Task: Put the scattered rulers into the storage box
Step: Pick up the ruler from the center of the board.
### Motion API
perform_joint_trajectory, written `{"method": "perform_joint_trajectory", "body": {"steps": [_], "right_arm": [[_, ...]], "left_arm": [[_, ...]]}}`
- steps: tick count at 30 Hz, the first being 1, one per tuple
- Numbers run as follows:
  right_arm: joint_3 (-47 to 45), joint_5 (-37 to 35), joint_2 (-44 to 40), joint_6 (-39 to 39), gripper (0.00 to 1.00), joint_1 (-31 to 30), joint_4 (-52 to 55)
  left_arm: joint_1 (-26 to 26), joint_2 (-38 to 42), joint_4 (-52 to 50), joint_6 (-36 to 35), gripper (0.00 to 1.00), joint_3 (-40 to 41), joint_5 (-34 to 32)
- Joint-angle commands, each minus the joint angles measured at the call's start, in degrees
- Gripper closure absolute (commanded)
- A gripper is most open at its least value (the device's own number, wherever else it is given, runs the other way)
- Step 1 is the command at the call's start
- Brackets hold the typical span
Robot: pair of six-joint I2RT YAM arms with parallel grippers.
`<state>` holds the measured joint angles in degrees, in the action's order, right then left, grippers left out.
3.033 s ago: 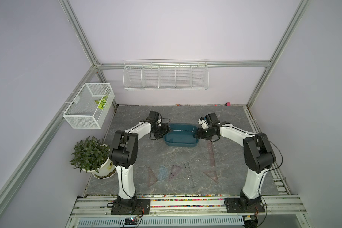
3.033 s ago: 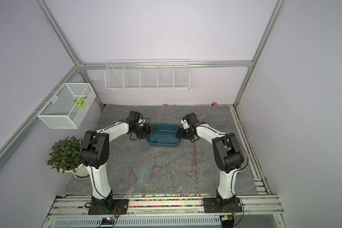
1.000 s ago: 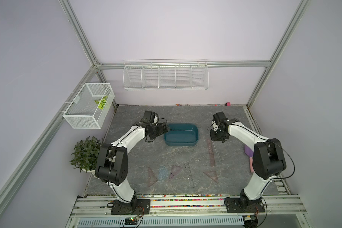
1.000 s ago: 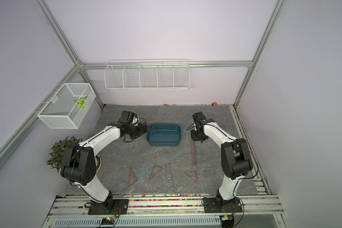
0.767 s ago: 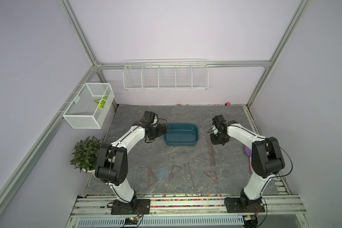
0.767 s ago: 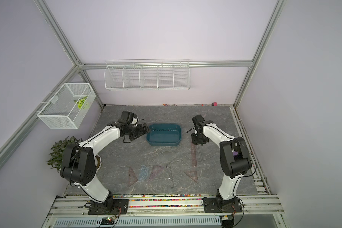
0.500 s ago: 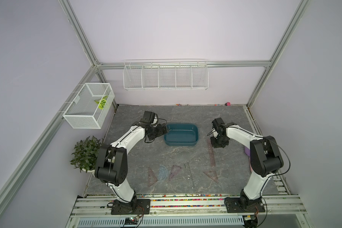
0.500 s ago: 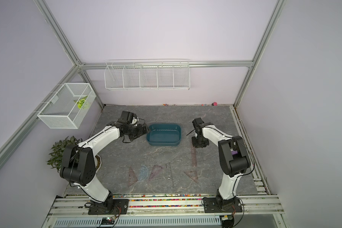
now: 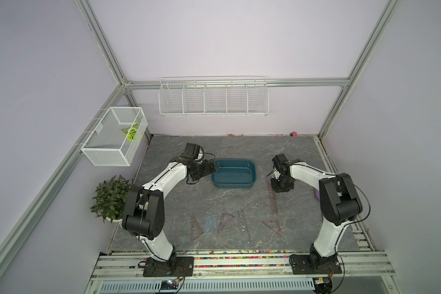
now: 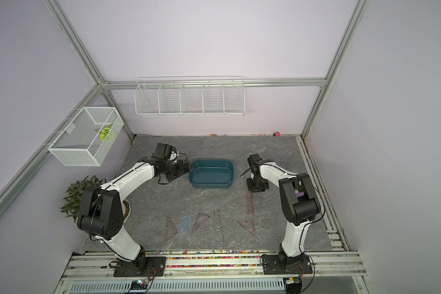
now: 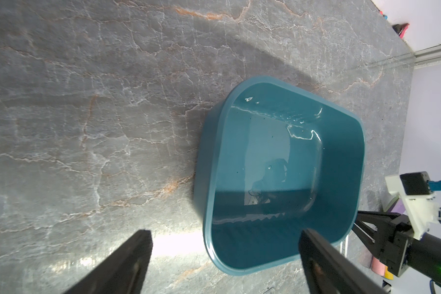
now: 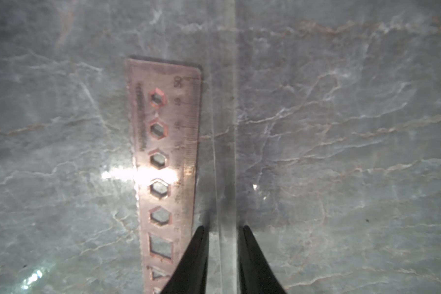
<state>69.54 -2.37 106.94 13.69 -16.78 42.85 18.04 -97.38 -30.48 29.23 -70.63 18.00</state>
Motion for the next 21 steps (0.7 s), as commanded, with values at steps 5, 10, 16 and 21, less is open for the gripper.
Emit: {"method": "perform_joint_trajectory", "body": {"steps": [5, 10, 16, 21], "right_arm": [[-1.8, -1.67, 1.63, 0.46, 0.79, 0.16, -0.75], [-2.13, -1.58, 1.45, 0.46, 0.85, 0.16, -1.08], [-2.4, -1.06, 0.49, 0.7, 0.88, 0.2, -1.98], [-1.46, -0.81, -0.75, 0.28, 0.88, 0.28, -1.31]], "left_arm": [[-0.18, 1.67, 1.3, 0.03, 0.03, 0.23, -0.76], [-0.19, 2.26, 1.42, 0.94, 0.03, 0.45, -3.15], [-0.35, 2.63, -1.44, 0.49, 0.03, -1.29, -6.57], [-1.68, 2.97, -1.97, -0.44, 0.04, -1.96, -6.02]]}}
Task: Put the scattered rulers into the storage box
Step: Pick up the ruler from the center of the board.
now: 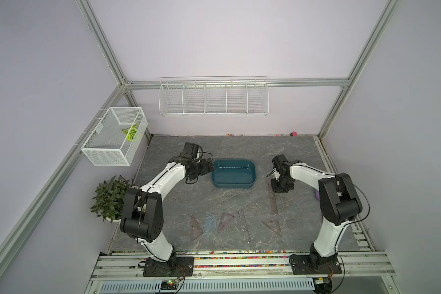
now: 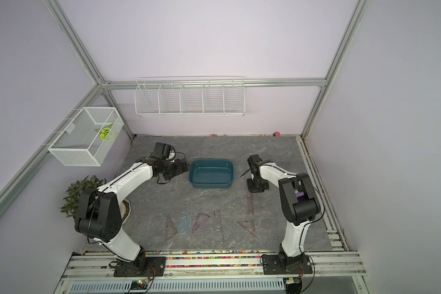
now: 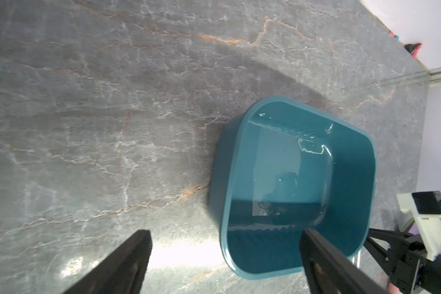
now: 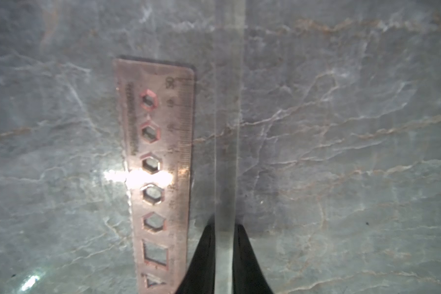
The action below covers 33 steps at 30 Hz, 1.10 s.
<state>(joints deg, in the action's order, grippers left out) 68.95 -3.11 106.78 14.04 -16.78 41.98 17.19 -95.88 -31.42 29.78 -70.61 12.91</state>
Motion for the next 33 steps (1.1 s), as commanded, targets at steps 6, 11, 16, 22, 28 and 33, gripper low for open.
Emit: {"method": "perform_joint_trajectory", "body": {"steps": [6, 11, 16, 22, 28, 33], "right_arm": [[-1.01, 0.65, -2.61, -0.16, 0.88, 0.26, -0.8], [-1.27, 1.05, -3.34, 0.03, 0.89, 0.33, -1.02], [-0.36, 1.27, -5.14, -0.23, 0.89, 0.2, -0.83], [0.4, 0.22, -7.79, -1.02, 0.89, -1.47, -1.34], [2.43, -0.52, -8.85, -3.14, 0.89, -3.68, -0.76], [8.82, -0.42, -8.52, -8.83, 0.9, -7.09, 0.15]], "left_arm": [[-0.97, 1.11, -1.89, -1.9, 0.04, -3.04, -0.32], [-1.23, 0.97, -2.36, -1.61, 0.03, -3.31, -0.56], [-2.12, 1.2, -3.03, -1.52, 0.0, -3.69, -0.74], [-2.56, 1.25, -2.61, 0.25, 0.0, -2.46, 0.83], [-2.73, 1.94, -3.93, -1.26, 0.02, -2.75, 2.5], [-2.7, 5.23, -2.52, -3.06, 0.0, -1.44, 4.53]]}}
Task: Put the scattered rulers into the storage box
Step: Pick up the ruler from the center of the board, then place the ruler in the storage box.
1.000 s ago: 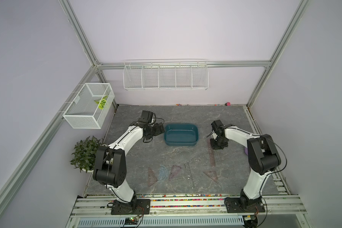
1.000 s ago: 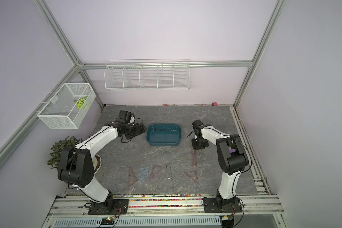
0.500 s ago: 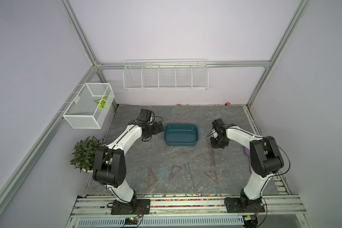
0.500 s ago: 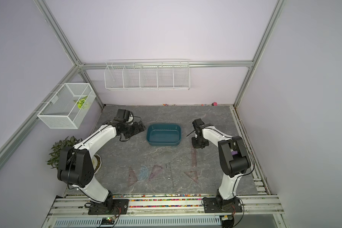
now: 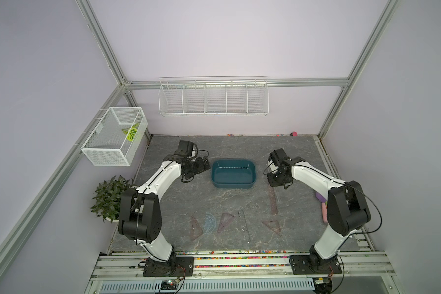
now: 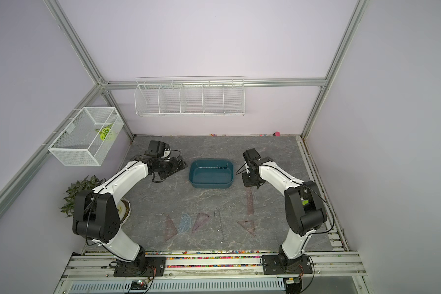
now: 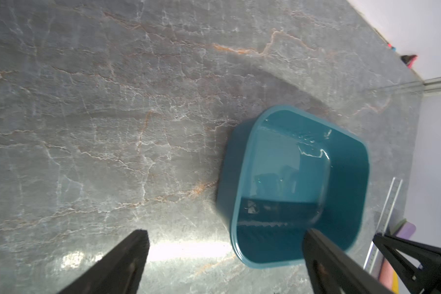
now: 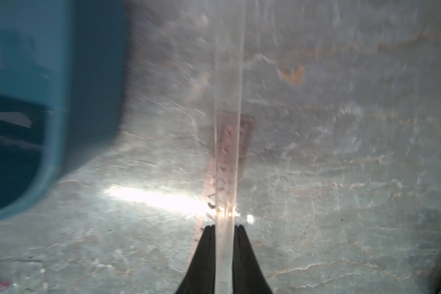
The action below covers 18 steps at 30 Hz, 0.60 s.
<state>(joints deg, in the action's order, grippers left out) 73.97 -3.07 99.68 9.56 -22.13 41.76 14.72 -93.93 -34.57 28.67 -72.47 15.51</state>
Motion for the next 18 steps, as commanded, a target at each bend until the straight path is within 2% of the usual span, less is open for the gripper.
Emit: {"method": "perform_joint_trajectory", "body": {"steps": [1, 5, 12, 15, 18], "right_arm": [[5.88, -0.44, -0.8, -5.85, 0.9, -2.78, 0.75], [14.06, 0.52, 2.82, -10.7, 0.9, -5.55, -0.19], [29.09, 6.64, 13.52, -22.56, 0.89, -9.69, -1.74], [33.81, 9.57, 17.78, -27.53, 0.88, -10.78, -3.25], [37.0, 10.96, 21.22, -32.17, 0.87, -11.0, -4.63]], "left_arm": [[-0.24, 3.81, 0.71, -2.11, 0.0, 0.57, 2.05], [-0.28, 4.51, -0.62, -3.3, 0.01, 0.4, 1.92], [-0.38, 6.27, 0.02, -3.09, 0.01, 2.37, 1.19], [-0.32, 6.65, 2.01, -2.32, 0.02, 3.82, 3.4], [-0.42, 6.47, 1.22, -2.58, 0.02, 3.12, 2.54]]}}
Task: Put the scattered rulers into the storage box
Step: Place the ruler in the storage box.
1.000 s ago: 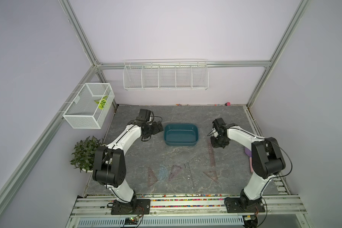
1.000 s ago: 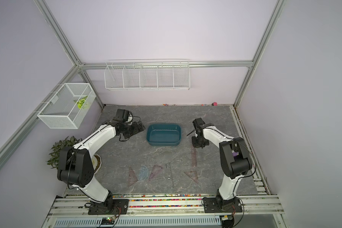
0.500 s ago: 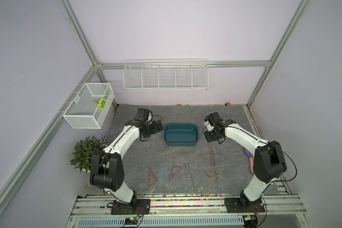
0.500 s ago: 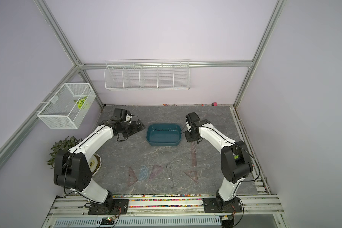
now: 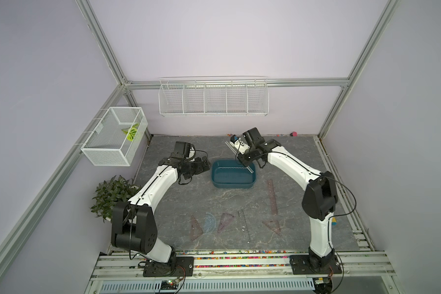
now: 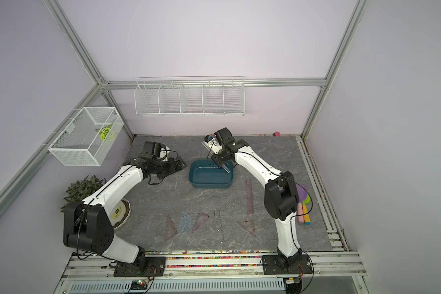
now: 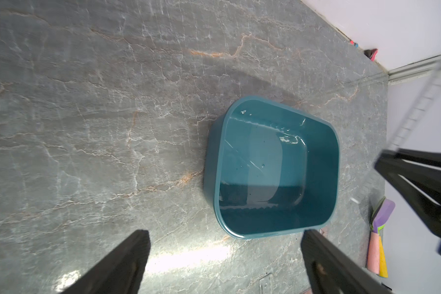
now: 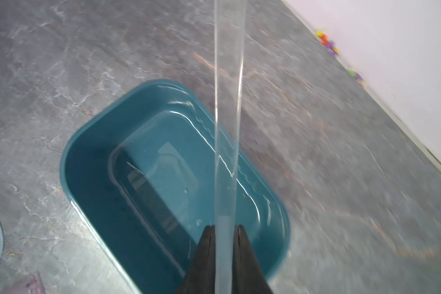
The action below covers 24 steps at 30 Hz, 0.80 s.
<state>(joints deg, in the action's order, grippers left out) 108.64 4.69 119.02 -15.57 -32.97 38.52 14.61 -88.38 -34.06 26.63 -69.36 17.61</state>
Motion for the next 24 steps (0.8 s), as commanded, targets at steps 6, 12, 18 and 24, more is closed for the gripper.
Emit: {"method": "perform_joint_trajectory", "body": {"steps": [6, 12, 18, 24], "right_arm": [[3.67, 4.7, 5.61, -16.16, 0.85, -0.43, -2.31], [3.73, 2.59, 7.75, -18.62, 0.85, -0.64, -1.62], [3.03, -0.15, 9.87, -22.57, 0.85, -1.81, -0.15], [1.95, -0.95, 10.63, -25.36, 0.84, -2.01, -0.26]], "left_arm": [[-0.89, 2.15, 0.73, -0.03, 0.02, 0.44, -2.6], [-1.7, 1.37, 1.01, 0.43, 0.01, 0.48, -1.93], [-1.98, 0.45, 0.84, 0.5, 0.01, 0.2, -1.4], [-2.06, 0.09, 1.02, 0.37, 0.01, 0.28, -1.27]]}}
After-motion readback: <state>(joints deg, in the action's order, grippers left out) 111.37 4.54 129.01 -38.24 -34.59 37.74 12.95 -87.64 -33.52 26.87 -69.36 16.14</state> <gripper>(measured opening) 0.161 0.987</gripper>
